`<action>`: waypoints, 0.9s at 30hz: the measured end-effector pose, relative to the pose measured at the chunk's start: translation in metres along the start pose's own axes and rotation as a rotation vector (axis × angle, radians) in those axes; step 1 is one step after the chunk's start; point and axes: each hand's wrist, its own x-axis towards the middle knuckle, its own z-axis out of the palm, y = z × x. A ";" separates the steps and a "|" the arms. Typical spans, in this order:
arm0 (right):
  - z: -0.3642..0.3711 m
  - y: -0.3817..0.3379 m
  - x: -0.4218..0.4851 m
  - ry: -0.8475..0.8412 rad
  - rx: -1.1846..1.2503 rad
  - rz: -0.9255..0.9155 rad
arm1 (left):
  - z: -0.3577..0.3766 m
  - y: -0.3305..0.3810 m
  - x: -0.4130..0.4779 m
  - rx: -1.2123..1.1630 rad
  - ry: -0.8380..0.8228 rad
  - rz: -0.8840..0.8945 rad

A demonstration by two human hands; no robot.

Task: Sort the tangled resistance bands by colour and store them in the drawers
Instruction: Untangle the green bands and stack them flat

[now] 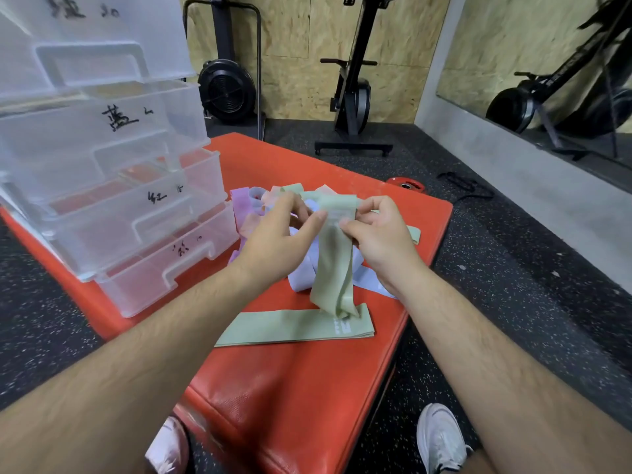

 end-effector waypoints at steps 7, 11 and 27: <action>0.004 0.006 0.000 -0.192 -0.265 -0.015 | -0.008 -0.001 0.001 0.042 -0.119 0.071; 0.007 0.016 -0.001 -0.258 -0.374 -0.040 | -0.009 -0.006 0.006 -0.048 -0.019 -0.020; 0.001 0.024 0.001 -0.484 -0.787 -0.175 | -0.027 -0.008 -0.011 -0.042 -0.123 -0.252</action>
